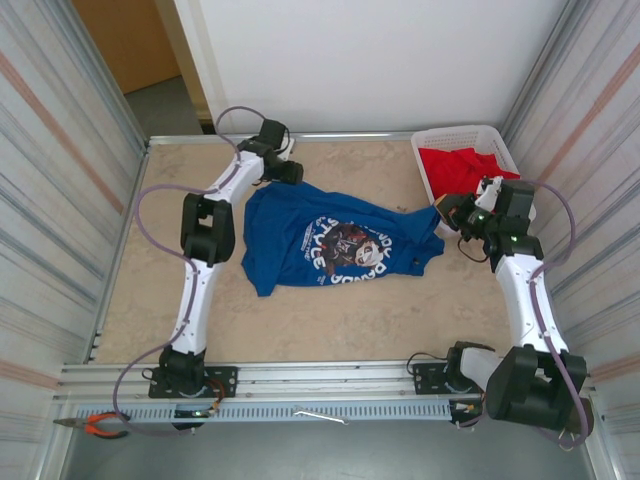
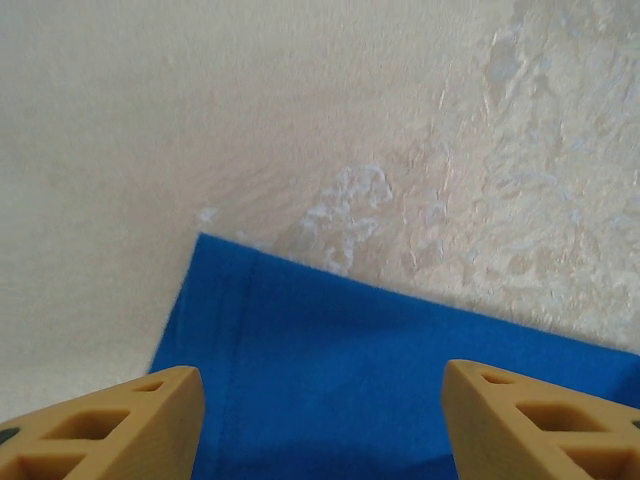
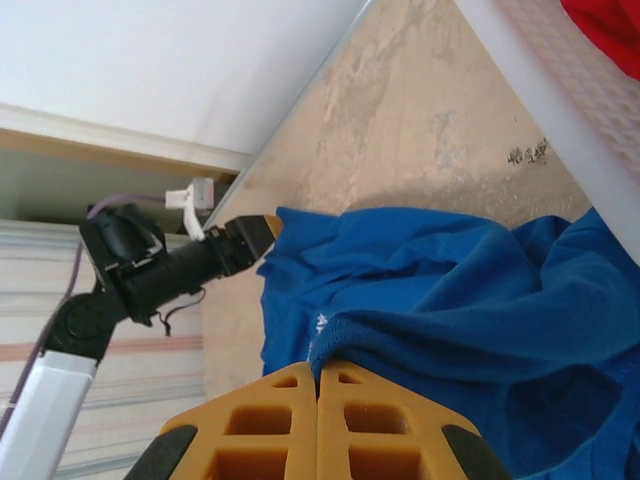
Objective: Fold the inside-out t-shirt
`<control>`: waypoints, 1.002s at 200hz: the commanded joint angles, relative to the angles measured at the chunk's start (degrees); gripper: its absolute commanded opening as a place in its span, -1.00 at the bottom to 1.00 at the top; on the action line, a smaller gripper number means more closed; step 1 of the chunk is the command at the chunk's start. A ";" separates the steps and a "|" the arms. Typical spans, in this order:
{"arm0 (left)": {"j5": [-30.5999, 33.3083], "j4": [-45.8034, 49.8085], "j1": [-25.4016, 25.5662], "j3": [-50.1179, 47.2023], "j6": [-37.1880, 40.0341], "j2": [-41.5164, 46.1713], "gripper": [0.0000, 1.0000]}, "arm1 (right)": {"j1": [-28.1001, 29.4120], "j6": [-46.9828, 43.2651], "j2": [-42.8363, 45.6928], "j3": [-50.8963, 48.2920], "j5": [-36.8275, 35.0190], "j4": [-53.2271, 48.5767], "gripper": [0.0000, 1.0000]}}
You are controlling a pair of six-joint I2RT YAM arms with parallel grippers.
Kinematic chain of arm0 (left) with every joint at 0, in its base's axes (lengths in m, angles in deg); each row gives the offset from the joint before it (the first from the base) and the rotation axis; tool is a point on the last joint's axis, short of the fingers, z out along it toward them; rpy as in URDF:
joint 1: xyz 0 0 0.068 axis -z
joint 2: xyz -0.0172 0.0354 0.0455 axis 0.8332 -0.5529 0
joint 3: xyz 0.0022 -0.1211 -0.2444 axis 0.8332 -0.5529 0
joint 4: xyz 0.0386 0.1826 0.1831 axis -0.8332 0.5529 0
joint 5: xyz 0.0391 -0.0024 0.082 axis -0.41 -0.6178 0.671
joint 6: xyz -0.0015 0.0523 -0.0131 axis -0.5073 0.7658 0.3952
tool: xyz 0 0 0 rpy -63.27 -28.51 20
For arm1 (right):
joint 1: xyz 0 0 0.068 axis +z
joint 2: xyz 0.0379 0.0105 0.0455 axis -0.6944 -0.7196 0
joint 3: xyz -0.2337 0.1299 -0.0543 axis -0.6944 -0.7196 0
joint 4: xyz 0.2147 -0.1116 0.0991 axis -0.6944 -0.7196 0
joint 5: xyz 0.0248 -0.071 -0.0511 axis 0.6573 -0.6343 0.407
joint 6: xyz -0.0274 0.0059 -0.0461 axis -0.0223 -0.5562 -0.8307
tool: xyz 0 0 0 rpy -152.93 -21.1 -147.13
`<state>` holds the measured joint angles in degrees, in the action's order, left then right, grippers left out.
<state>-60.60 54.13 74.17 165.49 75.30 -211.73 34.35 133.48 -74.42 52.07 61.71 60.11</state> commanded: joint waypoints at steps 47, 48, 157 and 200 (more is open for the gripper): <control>8.17 -2.41 0.25 2.91 3.03 -3.89 0.30 | 0.49 -2.14 1.48 -0.63 -0.44 -0.47 -1.00; 8.21 -2.37 0.26 2.97 3.03 -3.94 0.30 | 0.49 -2.11 1.47 -0.62 -0.47 -0.44 -1.00; 4.24 0.75 0.11 7.07 2.41 -8.51 -0.24 | 0.05 -2.25 1.96 0.83 -0.80 -1.32 -1.00; 2.88 1.27 0.13 7.49 2.18 -8.62 -0.99 | -0.94 -2.09 2.78 1.83 -0.42 -2.16 -1.00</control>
<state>-55.84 52.77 74.13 171.54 77.31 -218.81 34.13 133.04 -73.31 52.07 61.49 58.93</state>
